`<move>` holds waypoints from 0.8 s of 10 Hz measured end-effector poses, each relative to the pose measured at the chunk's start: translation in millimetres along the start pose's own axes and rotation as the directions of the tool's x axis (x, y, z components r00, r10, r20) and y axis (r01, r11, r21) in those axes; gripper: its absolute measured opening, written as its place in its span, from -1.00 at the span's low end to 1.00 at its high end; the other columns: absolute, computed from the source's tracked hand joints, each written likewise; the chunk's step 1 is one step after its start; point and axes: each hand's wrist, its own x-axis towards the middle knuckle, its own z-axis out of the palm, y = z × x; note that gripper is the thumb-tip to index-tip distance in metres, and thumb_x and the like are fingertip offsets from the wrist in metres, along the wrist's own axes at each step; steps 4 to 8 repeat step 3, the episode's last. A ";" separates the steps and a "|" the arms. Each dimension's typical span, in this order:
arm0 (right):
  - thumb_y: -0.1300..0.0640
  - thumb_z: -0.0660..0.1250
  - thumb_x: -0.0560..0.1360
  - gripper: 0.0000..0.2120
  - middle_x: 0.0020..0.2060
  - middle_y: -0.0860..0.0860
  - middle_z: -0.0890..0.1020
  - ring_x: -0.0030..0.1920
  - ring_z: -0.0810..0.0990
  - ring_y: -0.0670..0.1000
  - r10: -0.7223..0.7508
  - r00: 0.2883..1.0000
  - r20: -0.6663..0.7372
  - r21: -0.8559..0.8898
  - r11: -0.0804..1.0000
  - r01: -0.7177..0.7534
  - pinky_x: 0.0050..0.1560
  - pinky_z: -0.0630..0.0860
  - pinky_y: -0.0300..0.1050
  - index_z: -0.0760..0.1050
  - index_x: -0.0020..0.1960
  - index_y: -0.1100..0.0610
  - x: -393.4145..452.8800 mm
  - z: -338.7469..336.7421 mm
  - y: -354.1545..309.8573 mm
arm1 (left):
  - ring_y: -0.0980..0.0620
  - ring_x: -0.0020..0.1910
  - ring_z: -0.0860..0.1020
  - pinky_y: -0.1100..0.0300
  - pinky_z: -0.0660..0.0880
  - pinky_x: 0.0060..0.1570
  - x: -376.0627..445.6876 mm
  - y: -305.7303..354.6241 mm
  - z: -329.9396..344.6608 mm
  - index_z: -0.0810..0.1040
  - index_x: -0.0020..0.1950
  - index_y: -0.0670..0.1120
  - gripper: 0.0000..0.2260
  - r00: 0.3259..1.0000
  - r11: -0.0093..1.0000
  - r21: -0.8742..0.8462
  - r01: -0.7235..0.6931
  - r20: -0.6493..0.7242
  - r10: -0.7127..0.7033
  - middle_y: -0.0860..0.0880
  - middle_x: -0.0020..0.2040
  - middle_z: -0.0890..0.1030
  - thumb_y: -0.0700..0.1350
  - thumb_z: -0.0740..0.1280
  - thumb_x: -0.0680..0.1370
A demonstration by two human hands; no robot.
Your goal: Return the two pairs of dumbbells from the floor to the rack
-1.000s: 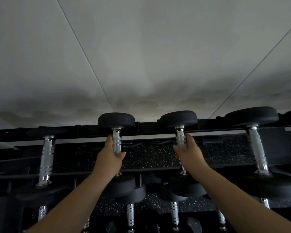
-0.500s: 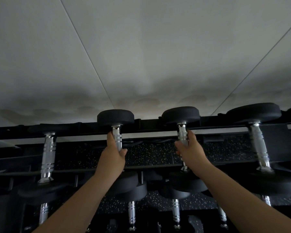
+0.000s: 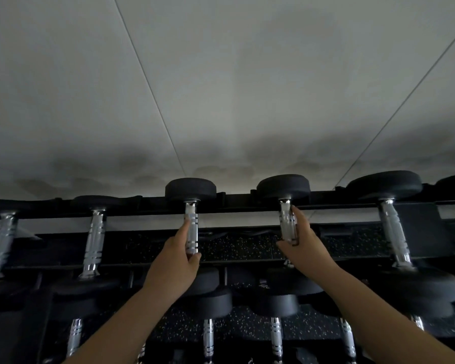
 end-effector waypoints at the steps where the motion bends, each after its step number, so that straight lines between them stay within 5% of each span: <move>1: 0.13 0.37 0.47 -0.28 0.23 0.11 0.51 -0.04 0.61 0.02 -0.023 1.000 -0.014 0.019 1.000 0.023 -0.20 0.55 -0.16 0.05 0.46 -0.17 -5.4 -5.4 0.6 | 0.07 0.02 0.51 0.19 0.46 -0.01 1.1 1.7 -6.7 0.04 0.51 0.18 -0.35 0.999 1.000 0.028 -0.004 0.033 0.003 -0.06 0.29 0.45 -0.04 0.31 0.52; 2: 0.13 0.35 0.47 -0.37 0.04 0.01 0.59 -0.15 0.59 -0.12 -0.026 0.999 -0.032 0.012 1.000 0.026 -0.32 0.49 -0.30 0.15 0.43 -0.13 -13.8 -8.5 -3.2 | -0.03 0.01 0.56 0.12 0.50 -0.05 4.6 8.6 -20.0 0.12 0.51 0.14 -0.42 0.999 0.998 0.060 -0.017 0.048 0.014 -0.07 0.33 0.43 0.00 0.27 0.53; 3: 0.09 0.33 0.48 -0.45 0.00 -0.02 0.58 -0.12 0.61 -0.05 -0.037 0.997 -0.070 -0.023 0.999 0.036 -0.23 0.51 -0.22 0.21 0.40 -0.13 -29.3 -10.6 -9.0 | -0.09 0.23 0.49 0.05 0.46 0.14 1.7 13.7 -34.9 0.18 0.48 0.10 -0.46 0.998 0.993 0.105 -0.054 0.026 0.052 -0.07 0.39 0.41 0.01 0.27 0.53; 8: 0.09 0.33 0.48 -0.45 0.00 -0.02 0.58 -0.12 0.61 -0.05 -0.037 0.997 -0.070 -0.023 0.999 0.036 -0.23 0.51 -0.22 0.21 0.40 -0.13 -29.3 -10.6 -9.0 | -0.09 0.23 0.49 0.05 0.46 0.14 1.7 13.7 -34.9 0.18 0.48 0.10 -0.46 0.998 0.993 0.105 -0.054 0.026 0.052 -0.07 0.39 0.41 0.01 0.27 0.53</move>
